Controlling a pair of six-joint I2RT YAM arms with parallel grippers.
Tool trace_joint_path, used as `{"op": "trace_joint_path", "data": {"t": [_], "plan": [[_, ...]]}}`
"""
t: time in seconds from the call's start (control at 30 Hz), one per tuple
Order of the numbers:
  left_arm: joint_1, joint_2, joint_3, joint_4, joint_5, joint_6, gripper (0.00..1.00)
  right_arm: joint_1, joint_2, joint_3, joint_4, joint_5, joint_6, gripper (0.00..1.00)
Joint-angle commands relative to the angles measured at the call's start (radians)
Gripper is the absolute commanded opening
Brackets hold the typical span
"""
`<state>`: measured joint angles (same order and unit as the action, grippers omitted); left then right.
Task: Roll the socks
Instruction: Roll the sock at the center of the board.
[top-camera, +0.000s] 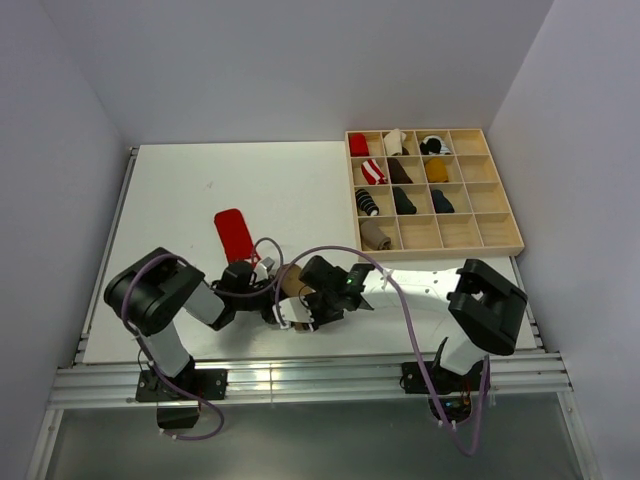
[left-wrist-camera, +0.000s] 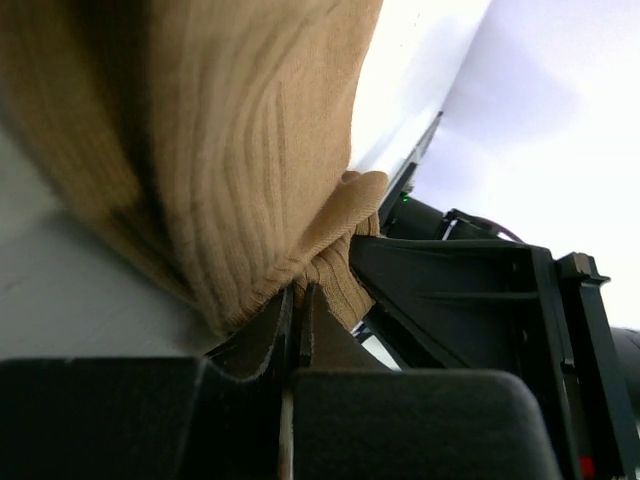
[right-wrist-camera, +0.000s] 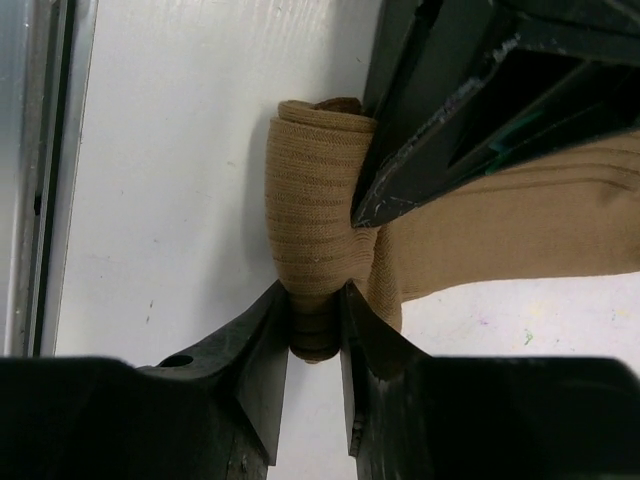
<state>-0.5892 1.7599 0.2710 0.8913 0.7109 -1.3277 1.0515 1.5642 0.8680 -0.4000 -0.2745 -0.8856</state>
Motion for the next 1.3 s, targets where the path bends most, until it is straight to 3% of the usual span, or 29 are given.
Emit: {"op": "trace_joint_path", "data": {"t": [0.0,0.13,0.53,0.9,1.27], "plan": [[-0.001,-0.062,0.054,-0.308,-0.011,0.120,0.01,0.008,0.051,0.049,-0.114,-0.032,-0.022,0.29],[0.017,-0.135,0.141,-0.520,-0.065,0.223,0.07,0.010,0.059,0.054,-0.175,-0.049,-0.010,0.27],[0.054,-0.229,0.283,-0.797,-0.122,0.381,0.13,0.008,0.095,0.062,-0.215,-0.025,0.031,0.25],[0.094,-0.258,0.309,-0.887,-0.165,0.456,0.19,0.010,0.099,0.059,-0.217,-0.011,0.030,0.25],[0.101,-0.056,0.439,-0.879,-0.183,0.472,0.14,0.008,0.083,0.100,-0.269,-0.008,0.011,0.24]]}}
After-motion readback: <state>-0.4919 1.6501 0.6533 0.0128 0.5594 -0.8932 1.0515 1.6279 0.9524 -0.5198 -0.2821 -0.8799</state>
